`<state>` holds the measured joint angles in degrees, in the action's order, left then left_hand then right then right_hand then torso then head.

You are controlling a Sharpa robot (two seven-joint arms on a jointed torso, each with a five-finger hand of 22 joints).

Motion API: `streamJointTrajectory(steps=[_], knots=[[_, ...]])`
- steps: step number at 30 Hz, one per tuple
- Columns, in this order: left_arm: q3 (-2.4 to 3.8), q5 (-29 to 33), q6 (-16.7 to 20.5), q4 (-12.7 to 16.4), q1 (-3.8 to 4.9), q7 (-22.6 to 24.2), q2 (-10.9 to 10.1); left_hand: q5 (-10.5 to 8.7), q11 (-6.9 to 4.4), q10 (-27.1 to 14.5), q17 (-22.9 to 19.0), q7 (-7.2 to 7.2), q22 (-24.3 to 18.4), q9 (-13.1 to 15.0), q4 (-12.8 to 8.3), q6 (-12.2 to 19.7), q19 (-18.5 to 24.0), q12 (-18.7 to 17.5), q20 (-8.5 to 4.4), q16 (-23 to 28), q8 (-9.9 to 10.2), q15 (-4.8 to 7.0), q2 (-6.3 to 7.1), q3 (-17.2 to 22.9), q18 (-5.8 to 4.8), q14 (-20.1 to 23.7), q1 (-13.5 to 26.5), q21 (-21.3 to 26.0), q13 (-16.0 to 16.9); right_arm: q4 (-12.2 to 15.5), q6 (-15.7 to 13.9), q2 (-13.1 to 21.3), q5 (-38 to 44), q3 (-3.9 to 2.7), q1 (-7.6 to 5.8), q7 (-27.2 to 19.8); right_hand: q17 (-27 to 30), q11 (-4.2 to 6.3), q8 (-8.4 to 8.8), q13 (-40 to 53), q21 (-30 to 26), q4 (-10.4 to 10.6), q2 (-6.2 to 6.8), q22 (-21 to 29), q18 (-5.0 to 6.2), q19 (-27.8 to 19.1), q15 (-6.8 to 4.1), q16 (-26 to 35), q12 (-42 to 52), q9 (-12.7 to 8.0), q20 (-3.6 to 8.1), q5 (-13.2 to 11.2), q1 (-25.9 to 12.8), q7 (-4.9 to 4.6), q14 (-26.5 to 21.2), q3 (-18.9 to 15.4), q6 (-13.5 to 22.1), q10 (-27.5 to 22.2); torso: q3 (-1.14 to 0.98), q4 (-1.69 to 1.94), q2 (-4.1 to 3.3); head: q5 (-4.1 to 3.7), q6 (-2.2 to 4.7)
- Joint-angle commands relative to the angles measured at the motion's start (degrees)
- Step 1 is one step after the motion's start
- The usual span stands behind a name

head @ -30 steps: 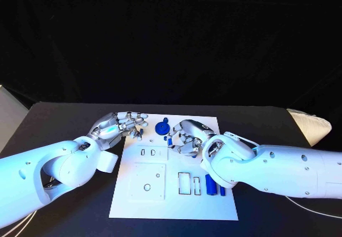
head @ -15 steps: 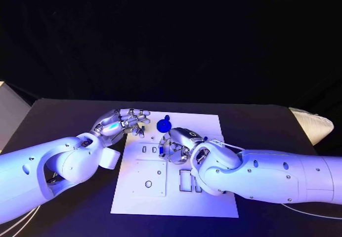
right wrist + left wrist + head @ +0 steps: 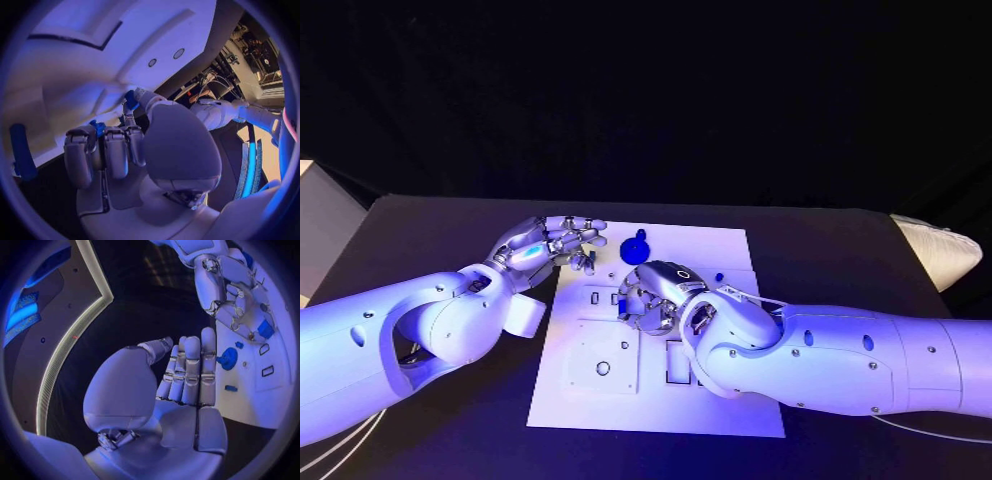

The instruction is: Assemble the parts on the task board

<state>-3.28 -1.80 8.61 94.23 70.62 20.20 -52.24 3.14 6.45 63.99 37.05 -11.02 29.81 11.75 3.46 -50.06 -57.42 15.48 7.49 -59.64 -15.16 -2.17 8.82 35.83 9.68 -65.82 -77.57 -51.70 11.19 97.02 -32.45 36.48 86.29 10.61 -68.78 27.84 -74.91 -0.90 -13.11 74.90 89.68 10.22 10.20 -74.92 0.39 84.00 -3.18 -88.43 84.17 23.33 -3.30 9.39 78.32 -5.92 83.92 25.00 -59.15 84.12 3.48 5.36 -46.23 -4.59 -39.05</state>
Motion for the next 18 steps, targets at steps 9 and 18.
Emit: streamJointTrajectory(steps=[9,18], knots=[[0.03,0.16,-1.34,0.03,0.00,0.04,0.08,-0.05,0.05,-0.43,-0.07,-0.13,0.05,0.05,-0.03,0.32,0.53,0.39,0.00,-0.38,0.11,0.04,-0.19,0.25,0.85,0.56,-0.24,-0.21,0.05,-0.33,-1.28,-0.32,4.97,0.02,0.28,0.96,-11.00,0.31,-3.57,10.58,0.32,0.25,0.27,-15.08,-0.39,6.00,0.01,0.43,-0.31,3.58,0.26,-0.15,-0.49,0.93,5.10,-0.01,-0.89,2.10,0.00,-0.09,0.02,0.17,0.02],[0.03,0.16,-1.55,-0.05,0.00,-0.11,0.11,-0.05,0.05,-0.43,-0.07,-0.13,0.05,0.05,-0.03,0.32,0.53,0.39,0.00,-0.38,0.11,0.04,-0.19,0.25,0.85,0.56,-0.24,-0.21,0.05,-1.26,-1.53,-0.53,5.94,0.00,0.29,1.37,-10.98,0.32,-3.59,10.58,0.32,0.24,0.31,-15.08,-0.39,6.00,0.00,0.44,-0.31,3.58,0.26,-0.09,-0.50,0.94,5.10,0.00,-0.86,2.10,0.02,-0.04,0.03,0.16,0.13]])
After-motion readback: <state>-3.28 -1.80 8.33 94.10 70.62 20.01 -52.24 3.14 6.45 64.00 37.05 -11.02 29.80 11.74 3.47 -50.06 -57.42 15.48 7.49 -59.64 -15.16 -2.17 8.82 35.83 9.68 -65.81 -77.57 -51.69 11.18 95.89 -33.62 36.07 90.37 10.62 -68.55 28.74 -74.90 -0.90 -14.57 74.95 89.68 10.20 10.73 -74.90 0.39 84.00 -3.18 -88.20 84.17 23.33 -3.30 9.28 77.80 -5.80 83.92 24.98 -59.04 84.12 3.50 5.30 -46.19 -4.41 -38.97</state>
